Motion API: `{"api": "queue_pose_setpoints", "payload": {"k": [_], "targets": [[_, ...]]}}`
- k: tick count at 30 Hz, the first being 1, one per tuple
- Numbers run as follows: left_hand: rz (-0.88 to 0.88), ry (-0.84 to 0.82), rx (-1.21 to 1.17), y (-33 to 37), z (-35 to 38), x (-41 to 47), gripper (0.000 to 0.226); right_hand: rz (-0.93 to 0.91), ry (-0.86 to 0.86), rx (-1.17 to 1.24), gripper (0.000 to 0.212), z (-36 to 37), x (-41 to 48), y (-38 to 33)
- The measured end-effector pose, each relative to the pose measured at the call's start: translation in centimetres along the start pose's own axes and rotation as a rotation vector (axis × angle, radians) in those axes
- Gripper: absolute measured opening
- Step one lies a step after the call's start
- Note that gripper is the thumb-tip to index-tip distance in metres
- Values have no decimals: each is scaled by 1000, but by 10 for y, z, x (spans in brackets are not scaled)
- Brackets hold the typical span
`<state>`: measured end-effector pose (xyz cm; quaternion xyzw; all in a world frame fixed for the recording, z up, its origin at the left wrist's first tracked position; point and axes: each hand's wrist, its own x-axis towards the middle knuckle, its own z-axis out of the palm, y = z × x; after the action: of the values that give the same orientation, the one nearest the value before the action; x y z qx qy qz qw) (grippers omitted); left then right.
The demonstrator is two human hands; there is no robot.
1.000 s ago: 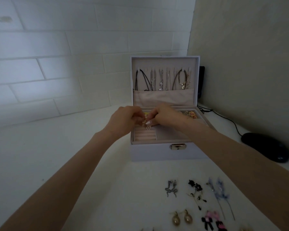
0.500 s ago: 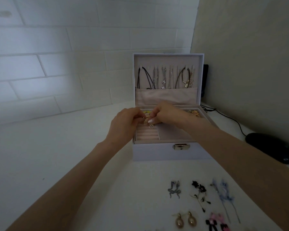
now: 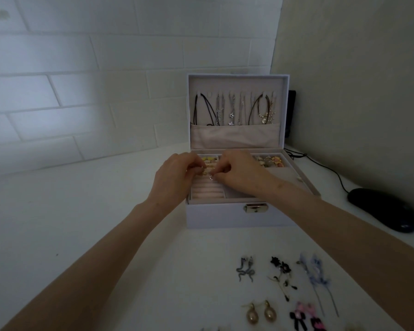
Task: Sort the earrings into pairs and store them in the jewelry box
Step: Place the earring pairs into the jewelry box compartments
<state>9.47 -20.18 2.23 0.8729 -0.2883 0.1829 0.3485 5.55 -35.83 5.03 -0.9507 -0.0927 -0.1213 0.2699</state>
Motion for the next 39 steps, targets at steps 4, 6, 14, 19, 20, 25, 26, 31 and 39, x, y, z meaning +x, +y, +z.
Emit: {"api": "queue_pose_setpoints", "payload": {"k": [4,6,14,19,20,25,26,31,39], "targets": [[9,37,-32,-1,-1,-1,10,-47,-6,-32,11,1,-2,2],[29,59,-49,-2,-1,-1,9,-57,-2,-34,14,1,-2,6],[28,77,-73,0,-2,-1,8,-65,-48,-53,15,0,-1,3],[9,63,-147,2,-3,-1,9,28,4,132,18,-4,-3,8],[0,56,-168,3,-3,-1,10,48,29,183,19,-4,-4,9],[-78,-5,-370,5,-6,0,12,80,138,411,19,-5,-6,4],[-103,-23,-429,6,-6,0,12,63,155,433,20,-5,-5,2],[-227,-48,-692,12,-12,-2,9,2,110,480,26,-7,-2,-5],[-310,-67,-705,16,-14,-3,11,-17,110,419,15,-5,1,-6]]}}
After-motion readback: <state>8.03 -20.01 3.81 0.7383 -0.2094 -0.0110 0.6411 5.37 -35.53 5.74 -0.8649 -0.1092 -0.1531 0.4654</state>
